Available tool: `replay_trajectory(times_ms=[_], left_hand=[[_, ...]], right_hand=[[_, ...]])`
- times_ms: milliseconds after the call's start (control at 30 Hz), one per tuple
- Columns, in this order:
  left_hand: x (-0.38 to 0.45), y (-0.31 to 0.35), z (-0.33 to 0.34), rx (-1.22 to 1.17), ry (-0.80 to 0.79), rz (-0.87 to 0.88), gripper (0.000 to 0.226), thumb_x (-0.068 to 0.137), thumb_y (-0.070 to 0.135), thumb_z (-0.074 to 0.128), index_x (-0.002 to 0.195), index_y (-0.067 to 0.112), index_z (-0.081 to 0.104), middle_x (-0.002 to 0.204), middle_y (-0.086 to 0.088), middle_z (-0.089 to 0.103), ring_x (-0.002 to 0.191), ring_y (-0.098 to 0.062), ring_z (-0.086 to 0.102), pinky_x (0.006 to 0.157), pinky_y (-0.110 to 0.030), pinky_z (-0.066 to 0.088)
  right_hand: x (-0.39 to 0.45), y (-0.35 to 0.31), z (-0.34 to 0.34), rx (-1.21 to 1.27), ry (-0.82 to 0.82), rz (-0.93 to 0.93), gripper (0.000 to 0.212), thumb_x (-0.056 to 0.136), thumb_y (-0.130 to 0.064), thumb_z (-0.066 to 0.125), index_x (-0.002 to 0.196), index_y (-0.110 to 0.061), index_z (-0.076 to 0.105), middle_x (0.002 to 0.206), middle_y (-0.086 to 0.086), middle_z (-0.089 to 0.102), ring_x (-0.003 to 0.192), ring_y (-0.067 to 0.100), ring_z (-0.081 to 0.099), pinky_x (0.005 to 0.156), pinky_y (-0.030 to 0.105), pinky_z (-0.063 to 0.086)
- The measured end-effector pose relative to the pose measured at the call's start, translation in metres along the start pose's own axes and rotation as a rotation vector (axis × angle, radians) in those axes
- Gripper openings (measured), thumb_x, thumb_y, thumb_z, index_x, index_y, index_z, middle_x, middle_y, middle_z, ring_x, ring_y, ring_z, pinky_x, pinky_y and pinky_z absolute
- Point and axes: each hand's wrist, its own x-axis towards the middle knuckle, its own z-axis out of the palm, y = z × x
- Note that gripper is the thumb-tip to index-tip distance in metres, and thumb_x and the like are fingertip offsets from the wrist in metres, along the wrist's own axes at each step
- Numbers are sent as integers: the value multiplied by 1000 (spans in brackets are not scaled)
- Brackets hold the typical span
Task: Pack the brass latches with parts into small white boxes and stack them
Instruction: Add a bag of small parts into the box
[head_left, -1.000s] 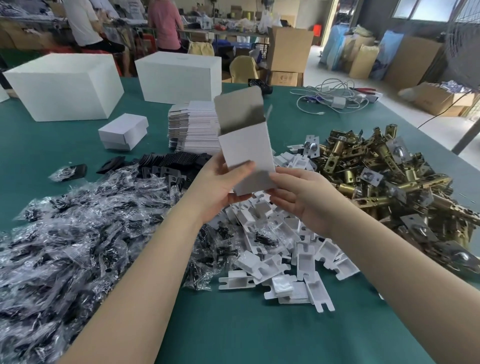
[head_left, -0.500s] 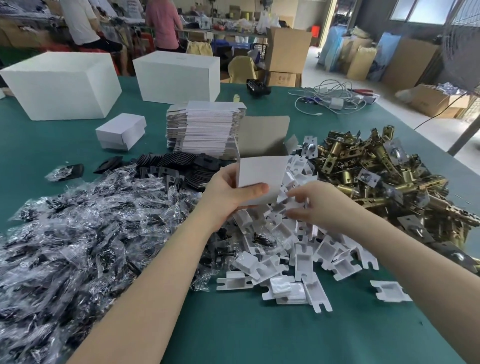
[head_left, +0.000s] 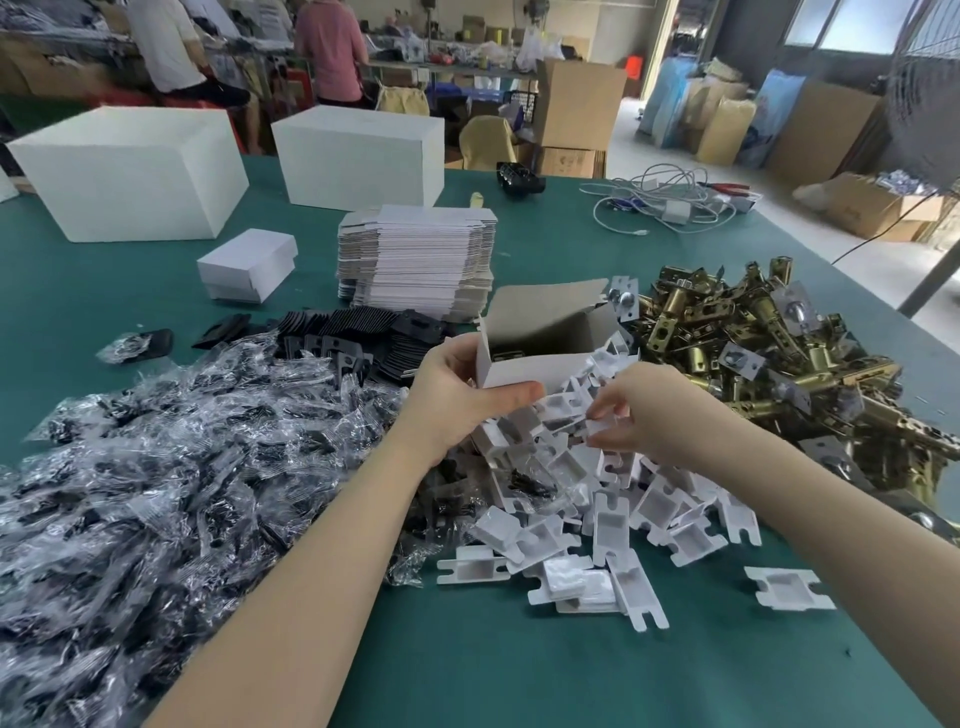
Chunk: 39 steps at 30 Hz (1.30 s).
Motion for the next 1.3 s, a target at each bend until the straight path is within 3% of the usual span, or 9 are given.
replay_trajectory(times_ms=[133, 233, 300, 400, 500, 700, 833, 1067, 1300], left_hand=[[0, 1, -2, -34, -10, -18, 41, 50, 31, 89, 87, 41, 77, 94, 10, 77, 91, -9, 72, 74, -28, 59], [1, 3, -3, -62, -24, -97, 40, 57, 24, 90, 91, 41, 77, 95, 7, 76, 88, -12, 72, 64, -32, 60], [2, 3, -2, -19, -20, -130, 38, 63, 19, 87, 90, 43, 77, 93, 7, 76, 84, -13, 72, 62, -37, 61], [3, 1, -2, 18, 2, -167, 34, 62, 19, 86, 86, 42, 77, 92, 4, 76, 86, -19, 72, 73, -46, 61], [3, 2, -2, 20, 4, -174, 31, 60, 20, 87, 84, 37, 78, 98, -3, 75, 92, -22, 71, 79, -43, 61], [1, 2, -2, -21, -16, -185, 28, 64, 17, 85, 87, 31, 77, 101, -11, 74, 92, -26, 71, 70, -41, 62], [1, 3, -2, -44, -44, -202, 26, 67, 17, 83, 86, 34, 77, 94, -1, 74, 85, -22, 73, 58, -30, 57], [2, 0, -3, -85, -27, -213, 28, 66, 16, 84, 89, 30, 77, 98, -5, 74, 89, -26, 72, 59, -34, 58], [1, 1, -2, -73, -29, -217, 33, 66, 16, 83, 97, 21, 73, 97, -6, 73, 89, -25, 71, 61, -36, 59]], right_hand=[[-3, 3, -3, -17, 47, 1, 35, 87, -33, 72, 119, -22, 65, 118, -6, 65, 96, 9, 59, 92, 26, 51], [-5, 10, -8, 228, 214, 33, 35, 89, -27, 69, 122, -18, 60, 101, -6, 65, 75, 2, 58, 62, 13, 51], [-9, 12, -18, 470, 402, 39, 41, 93, -23, 64, 133, -17, 54, 92, -7, 63, 66, 2, 57, 53, 12, 51], [-18, 2, -42, 834, 694, -94, 31, 92, -21, 65, 123, -22, 59, 99, -4, 66, 75, 2, 65, 68, 15, 55], [-23, -18, -66, 1015, 678, -267, 24, 91, -16, 68, 111, -25, 59, 101, -4, 65, 88, 13, 71, 80, 23, 58], [-9, -36, -70, 684, 505, -336, 38, 95, -15, 62, 129, -33, 55, 95, -7, 59, 75, 3, 65, 66, 15, 51], [-1, -35, -70, 362, 552, -341, 32, 95, -21, 61, 127, -28, 59, 93, -14, 60, 87, 2, 59, 79, 15, 45], [2, -28, -80, 279, 510, -339, 23, 90, -30, 68, 110, -33, 60, 89, -17, 62, 82, -1, 60, 74, 16, 48], [3, -26, -80, 135, 462, -372, 24, 89, -28, 71, 113, -30, 71, 93, -14, 61, 80, 2, 55, 75, 19, 42]])
